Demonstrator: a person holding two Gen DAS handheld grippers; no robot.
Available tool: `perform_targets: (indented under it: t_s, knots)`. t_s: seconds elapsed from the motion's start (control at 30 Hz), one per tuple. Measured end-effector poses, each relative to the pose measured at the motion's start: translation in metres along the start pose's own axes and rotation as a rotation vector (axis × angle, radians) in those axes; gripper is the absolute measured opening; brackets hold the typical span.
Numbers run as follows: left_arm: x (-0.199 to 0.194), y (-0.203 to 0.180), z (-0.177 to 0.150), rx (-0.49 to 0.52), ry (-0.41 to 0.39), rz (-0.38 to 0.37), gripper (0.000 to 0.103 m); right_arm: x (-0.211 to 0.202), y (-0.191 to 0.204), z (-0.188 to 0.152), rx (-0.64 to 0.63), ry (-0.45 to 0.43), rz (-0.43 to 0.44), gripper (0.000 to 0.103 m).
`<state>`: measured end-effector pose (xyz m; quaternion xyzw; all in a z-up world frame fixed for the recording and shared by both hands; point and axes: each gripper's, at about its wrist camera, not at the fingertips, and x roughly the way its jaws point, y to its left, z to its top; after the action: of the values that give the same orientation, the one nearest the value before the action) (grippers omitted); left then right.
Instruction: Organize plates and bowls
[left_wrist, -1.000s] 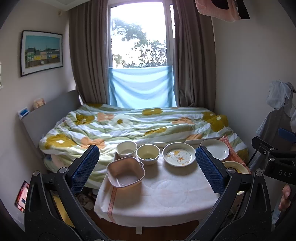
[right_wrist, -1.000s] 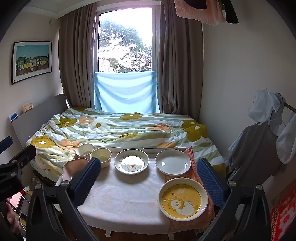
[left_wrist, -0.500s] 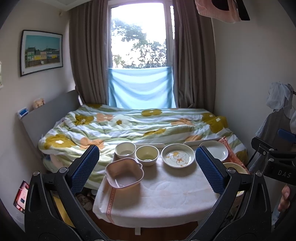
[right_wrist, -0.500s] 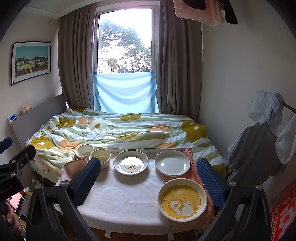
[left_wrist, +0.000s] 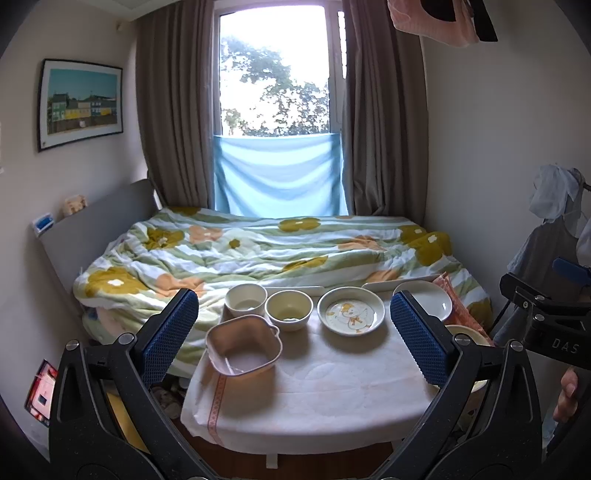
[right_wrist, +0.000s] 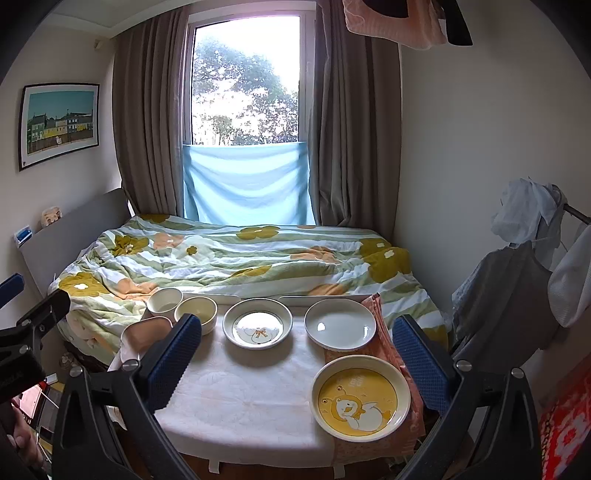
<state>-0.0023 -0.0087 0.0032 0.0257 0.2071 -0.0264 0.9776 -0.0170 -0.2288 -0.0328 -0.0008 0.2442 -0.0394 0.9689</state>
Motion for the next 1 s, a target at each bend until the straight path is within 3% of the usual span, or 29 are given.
perform_targets:
  t_s: [1.0]
  knots:
    - [0.002, 0.010, -0.001, -0.009, 0.001, 0.022, 0.103, 0.002, -0.001, 0.001, -0.001, -0.001, 0.002, 0.103]
